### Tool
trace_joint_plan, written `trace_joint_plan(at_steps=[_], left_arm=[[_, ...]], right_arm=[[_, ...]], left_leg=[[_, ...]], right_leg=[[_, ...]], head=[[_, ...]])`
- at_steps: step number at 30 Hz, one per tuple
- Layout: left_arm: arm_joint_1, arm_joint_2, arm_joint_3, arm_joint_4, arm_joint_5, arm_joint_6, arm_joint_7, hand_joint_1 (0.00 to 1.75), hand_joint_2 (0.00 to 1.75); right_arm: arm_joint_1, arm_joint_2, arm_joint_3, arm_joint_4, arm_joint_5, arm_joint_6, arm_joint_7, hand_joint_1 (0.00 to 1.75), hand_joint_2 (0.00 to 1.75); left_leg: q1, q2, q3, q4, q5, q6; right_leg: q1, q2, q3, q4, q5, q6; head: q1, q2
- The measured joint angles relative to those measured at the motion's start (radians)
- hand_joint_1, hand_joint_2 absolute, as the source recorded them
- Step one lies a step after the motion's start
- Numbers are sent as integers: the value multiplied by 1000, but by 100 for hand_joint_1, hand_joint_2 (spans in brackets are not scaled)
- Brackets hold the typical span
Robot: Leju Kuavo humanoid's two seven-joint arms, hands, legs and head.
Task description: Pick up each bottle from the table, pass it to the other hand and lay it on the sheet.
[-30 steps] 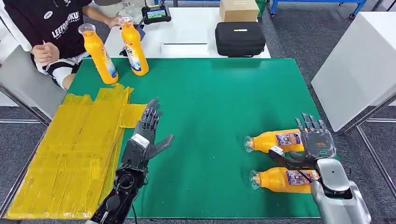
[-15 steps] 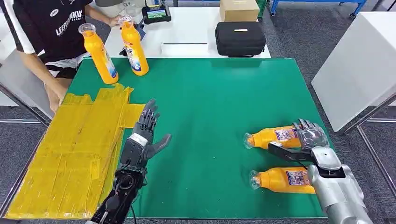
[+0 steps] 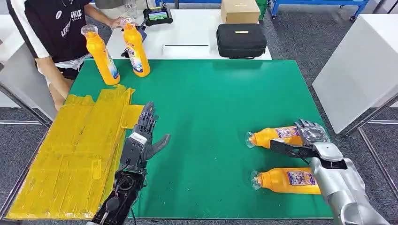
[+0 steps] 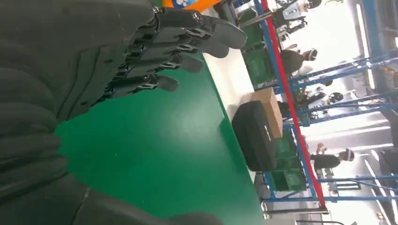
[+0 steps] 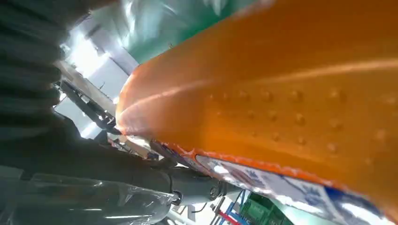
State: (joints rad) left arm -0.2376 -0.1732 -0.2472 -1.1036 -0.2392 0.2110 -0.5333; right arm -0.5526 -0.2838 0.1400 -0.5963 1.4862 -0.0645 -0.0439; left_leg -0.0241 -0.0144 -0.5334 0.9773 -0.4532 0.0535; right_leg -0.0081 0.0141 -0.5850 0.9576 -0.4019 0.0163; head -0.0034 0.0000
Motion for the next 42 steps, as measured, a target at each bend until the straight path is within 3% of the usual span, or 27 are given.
trace_joint_plan(at_steps=[1,10,14,32,36,42], left_arm=[[0,0,0,0,0,1,1,0,175],[0,0,1,17,0,11,8,0,175],[-1,0,1,23,0,11,10,0,175],[-19,0,2,44,1,7,7,0,175],[-19,0,2,44,1,11,8,0,175],[-6,0,2,16,-10,23,22,0,175]], right_arm=[[-5,0,5,10,-2,1,0,154,175],[-44,7,19,80,-9,5,-11,154,175],[-42,6,19,95,-18,3,-18,175,175],[35,28,18,32,-59,-143,-39,175,175],[71,49,8,-10,-125,-216,-84,175,175],[185,151,-75,-201,-392,-296,-181,175,175]], left_leg=[[0,0,0,0,0,0],[0,-1,5,0,0,0],[0,-1,5,0,0,0],[1,1,5,0,-1,0],[1,4,4,0,-1,0],[2,1,0,0,0,-1]], right_leg=[[0,0,0,0,0,0],[0,0,5,-1,0,0],[1,0,5,-1,0,0],[1,0,5,-1,0,0],[1,2,5,-1,0,0],[1,1,1,0,0,0]], head=[[0,0],[0,0],[0,0],[0,0],[0,0],[0,0]])
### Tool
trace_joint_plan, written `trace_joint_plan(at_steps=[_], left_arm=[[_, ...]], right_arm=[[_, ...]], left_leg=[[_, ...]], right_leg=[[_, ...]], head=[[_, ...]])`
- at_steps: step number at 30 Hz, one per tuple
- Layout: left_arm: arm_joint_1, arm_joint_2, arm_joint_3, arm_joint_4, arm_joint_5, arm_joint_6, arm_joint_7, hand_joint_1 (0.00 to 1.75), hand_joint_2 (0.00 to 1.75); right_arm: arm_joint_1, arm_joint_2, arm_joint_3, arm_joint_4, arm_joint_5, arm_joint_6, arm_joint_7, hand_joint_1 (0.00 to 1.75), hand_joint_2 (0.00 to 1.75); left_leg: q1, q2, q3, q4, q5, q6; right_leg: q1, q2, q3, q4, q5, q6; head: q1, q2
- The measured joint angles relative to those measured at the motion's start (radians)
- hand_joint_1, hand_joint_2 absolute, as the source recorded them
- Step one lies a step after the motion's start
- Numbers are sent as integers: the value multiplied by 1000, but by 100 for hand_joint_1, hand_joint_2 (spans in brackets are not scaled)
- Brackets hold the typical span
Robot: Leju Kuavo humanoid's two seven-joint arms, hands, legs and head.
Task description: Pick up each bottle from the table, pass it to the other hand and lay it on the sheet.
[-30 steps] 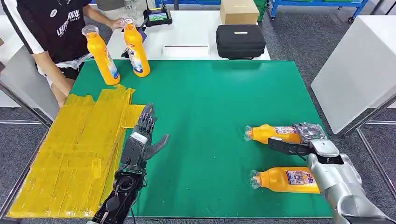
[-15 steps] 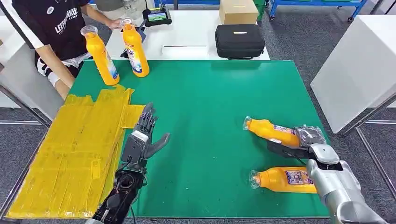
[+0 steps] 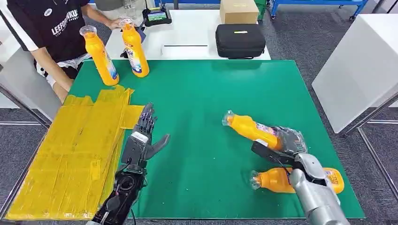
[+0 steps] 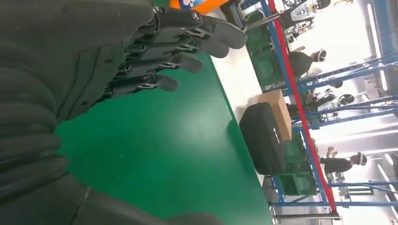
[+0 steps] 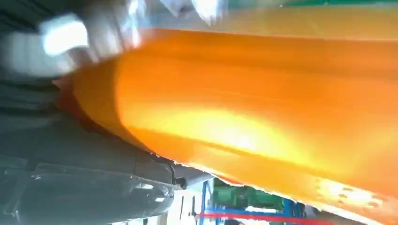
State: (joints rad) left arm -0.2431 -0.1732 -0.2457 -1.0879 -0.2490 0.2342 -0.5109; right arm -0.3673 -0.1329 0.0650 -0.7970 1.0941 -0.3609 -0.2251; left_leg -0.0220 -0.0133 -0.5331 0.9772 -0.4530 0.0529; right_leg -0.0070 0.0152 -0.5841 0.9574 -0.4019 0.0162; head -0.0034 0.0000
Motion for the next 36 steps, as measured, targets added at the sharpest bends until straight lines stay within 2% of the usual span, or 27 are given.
trace_joint_plan(at_steps=[6,9,14,23,36], left_arm=[[8,-1,-17,-42,-57,7,99,0,175],[8,-2,-28,-56,-61,0,114,0,175],[14,-1,-56,-115,15,-108,141,0,175],[8,2,-125,-208,64,-168,160,0,175],[-3,3,-158,-227,73,-173,164,0,175]], right_arm=[[74,109,-57,-185,-163,-151,-19,175,175],[96,136,-66,-233,-185,-161,-28,175,175],[117,184,-58,-302,-349,-203,-103,175,175],[113,260,83,-361,-492,-83,-140,175,175],[115,291,277,-406,-483,14,-112,175,175]], left_leg=[[0,-2,-5,0,1,-1],[0,-2,-6,0,1,-1],[-1,-2,-9,0,1,0],[0,-2,-9,0,1,-1],[0,-2,-9,0,1,-1]], right_leg=[[0,-1,-5,1,0,0],[0,-1,-7,0,0,0],[-1,-2,-8,0,0,0],[0,-2,-9,1,0,0],[0,-1,-9,1,0,0]], head=[[0,0],[0,0],[0,0],[0,0],[0,0]])
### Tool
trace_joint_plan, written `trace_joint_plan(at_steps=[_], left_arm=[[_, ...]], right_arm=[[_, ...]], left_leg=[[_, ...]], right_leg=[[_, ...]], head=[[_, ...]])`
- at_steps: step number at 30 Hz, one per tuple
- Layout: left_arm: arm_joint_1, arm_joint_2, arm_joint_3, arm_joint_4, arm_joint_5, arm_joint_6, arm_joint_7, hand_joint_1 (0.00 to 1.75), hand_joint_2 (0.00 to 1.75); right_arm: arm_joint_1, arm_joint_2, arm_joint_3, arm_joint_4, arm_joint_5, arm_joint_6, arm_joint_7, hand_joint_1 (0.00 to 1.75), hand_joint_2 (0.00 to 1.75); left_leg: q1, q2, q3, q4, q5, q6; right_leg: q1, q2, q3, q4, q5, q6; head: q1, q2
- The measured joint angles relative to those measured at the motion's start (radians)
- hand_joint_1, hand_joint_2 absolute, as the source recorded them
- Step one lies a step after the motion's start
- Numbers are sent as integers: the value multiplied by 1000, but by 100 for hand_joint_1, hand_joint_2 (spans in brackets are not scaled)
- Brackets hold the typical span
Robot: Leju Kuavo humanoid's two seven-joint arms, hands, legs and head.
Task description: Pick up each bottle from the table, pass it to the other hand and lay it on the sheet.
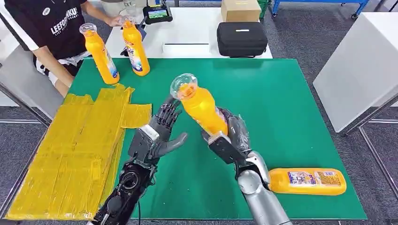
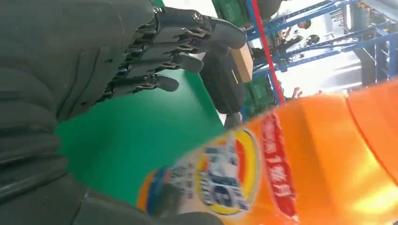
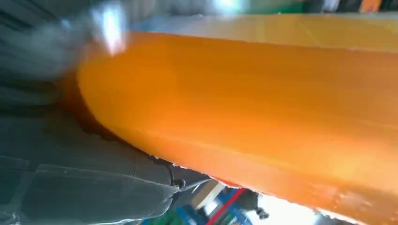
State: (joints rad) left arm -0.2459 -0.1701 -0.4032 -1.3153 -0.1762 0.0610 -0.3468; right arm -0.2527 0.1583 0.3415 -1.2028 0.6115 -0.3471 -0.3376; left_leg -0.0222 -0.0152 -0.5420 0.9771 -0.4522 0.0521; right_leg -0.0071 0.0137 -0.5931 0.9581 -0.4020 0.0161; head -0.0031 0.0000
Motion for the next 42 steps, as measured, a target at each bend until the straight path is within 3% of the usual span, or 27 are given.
trace_joint_plan(at_steps=[22,23,24,25,42], left_arm=[[7,0,10,3,33,19,6,0,175],[11,0,16,3,43,22,7,7,175],[13,0,21,3,51,23,7,80,175],[15,0,24,3,58,22,6,175,175],[38,-4,51,3,188,44,-8,175,175]], right_arm=[[-58,37,213,112,88,52,56,175,175],[-67,40,220,128,88,51,60,175,175],[-73,41,226,137,87,51,62,175,175],[-77,41,230,144,85,50,63,175,175],[-78,42,242,167,64,-2,79,175,175]], left_leg=[[0,0,-1,0,0,0],[0,0,0,0,0,0],[0,0,0,0,0,0],[0,0,0,0,0,0],[0,1,0,0,0,0]], right_leg=[[0,0,-1,0,0,0],[0,0,-1,0,0,0],[0,0,-1,0,0,0],[0,0,-1,0,0,0],[0,0,-2,0,0,0]], head=[[0,0],[0,0],[0,0],[0,0],[0,0]])
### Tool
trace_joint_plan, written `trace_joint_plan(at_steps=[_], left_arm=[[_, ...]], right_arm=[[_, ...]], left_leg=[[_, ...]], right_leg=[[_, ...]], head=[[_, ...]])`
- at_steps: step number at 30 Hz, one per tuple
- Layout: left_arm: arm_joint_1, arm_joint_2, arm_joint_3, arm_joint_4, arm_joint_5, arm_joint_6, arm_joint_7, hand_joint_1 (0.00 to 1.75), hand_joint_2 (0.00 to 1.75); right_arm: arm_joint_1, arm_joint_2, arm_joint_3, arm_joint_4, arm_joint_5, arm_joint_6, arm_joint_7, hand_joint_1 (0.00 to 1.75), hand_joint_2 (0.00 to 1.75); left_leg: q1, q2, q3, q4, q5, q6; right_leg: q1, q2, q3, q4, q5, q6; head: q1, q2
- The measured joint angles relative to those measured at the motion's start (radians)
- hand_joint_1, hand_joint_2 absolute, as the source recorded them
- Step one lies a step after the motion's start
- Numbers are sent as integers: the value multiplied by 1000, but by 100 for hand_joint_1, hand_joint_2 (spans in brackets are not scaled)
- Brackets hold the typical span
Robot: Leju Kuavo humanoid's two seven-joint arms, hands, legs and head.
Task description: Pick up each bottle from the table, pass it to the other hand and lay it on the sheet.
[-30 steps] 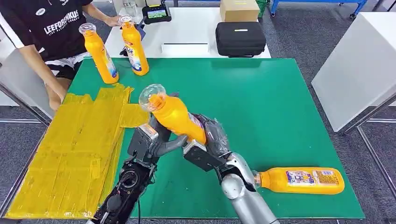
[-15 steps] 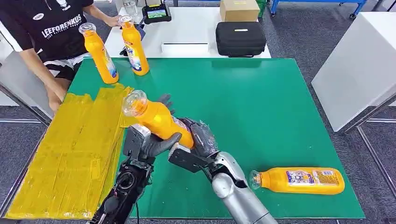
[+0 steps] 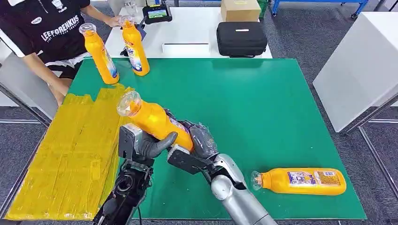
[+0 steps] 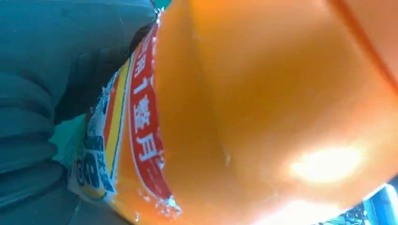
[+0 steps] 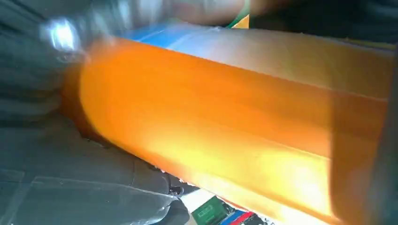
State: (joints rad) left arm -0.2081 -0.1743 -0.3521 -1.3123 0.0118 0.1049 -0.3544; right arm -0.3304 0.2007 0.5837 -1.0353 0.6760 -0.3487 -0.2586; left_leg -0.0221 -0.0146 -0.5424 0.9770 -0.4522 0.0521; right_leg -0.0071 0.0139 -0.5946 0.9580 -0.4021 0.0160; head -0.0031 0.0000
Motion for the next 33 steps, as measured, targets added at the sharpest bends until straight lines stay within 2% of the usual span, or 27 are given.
trace_joint_plan(at_steps=[5,6,13,16,20,22,24,25,27,28,30,32,33], left_arm=[[3,0,0,0,0,0,0,175,175],[3,0,0,0,2,1,0,175,175],[-4,-5,28,-7,37,37,-8,175,175],[-6,-3,55,-17,-55,148,-34,175,175],[-20,14,94,-16,-386,428,-47,175,175],[-27,29,111,-11,-633,545,-23,175,175],[-28,34,158,-11,-953,581,39,175,175],[-27,34,186,-17,-1228,586,101,175,175],[-28,49,237,-23,-1588,590,200,175,175],[-40,94,228,-14,-1656,589,306,175,175],[-124,189,136,49,-1633,560,630,175,175],[-195,271,-8,111,-1598,529,995,175,175],[-219,303,-90,133,-1591,513,1082,175,175]], right_arm=[[4,-2,0,-2,1,-4,0,171,175],[5,-2,0,-2,3,-6,0,2,175],[61,-24,-42,-85,27,-46,6,0,175],[92,-53,-77,-171,40,-73,6,0,175],[139,-102,-130,-322,50,-98,-1,0,175],[162,-127,-148,-388,64,-100,-4,0,175],[184,-142,-161,-435,79,-100,-5,0,175],[192,-149,-167,-461,88,-100,-5,0,175],[204,-159,-172,-491,95,-100,-5,0,175],[209,-162,-176,-504,97,-101,-5,0,175],[209,-168,-182,-519,98,-111,-5,0,175],[211,-175,-186,-529,99,-114,-5,0,175],[211,-179,-189,-531,98,-115,-5,0,175]], left_leg=[[0,0,0,0,0,0],[0,0,0,0,0,0],[0,-1,-1,0,0,0],[0,-1,-1,0,0,0],[0,0,-1,0,0,0],[0,-1,-1,0,0,0],[0,-1,-1,0,0,0],[0,0,-1,0,0,0],[0,0,-1,0,0,0],[0,2,0,0,0,0],[0,5,-2,0,2,-3],[2,5,-2,0,2,-3],[2,3,-1,0,3,-4]], right_leg=[[0,0,0,0,0,0],[0,0,0,0,0,0],[0,0,0,0,0,0],[0,0,0,0,0,0],[0,0,0,0,0,0],[0,0,0,0,0,0],[0,0,0,0,0,0],[0,0,0,0,0,0],[0,1,-1,0,0,0],[0,2,-3,0,0,0],[2,4,-5,0,3,-4],[2,3,-4,0,3,-4],[3,2,-3,0,3,-4]], head=[[0,0],[0,0],[0,0],[0,0],[0,0],[0,0],[0,0],[0,0],[0,0],[1,0],[2,0],[-4,0],[-3,0]])
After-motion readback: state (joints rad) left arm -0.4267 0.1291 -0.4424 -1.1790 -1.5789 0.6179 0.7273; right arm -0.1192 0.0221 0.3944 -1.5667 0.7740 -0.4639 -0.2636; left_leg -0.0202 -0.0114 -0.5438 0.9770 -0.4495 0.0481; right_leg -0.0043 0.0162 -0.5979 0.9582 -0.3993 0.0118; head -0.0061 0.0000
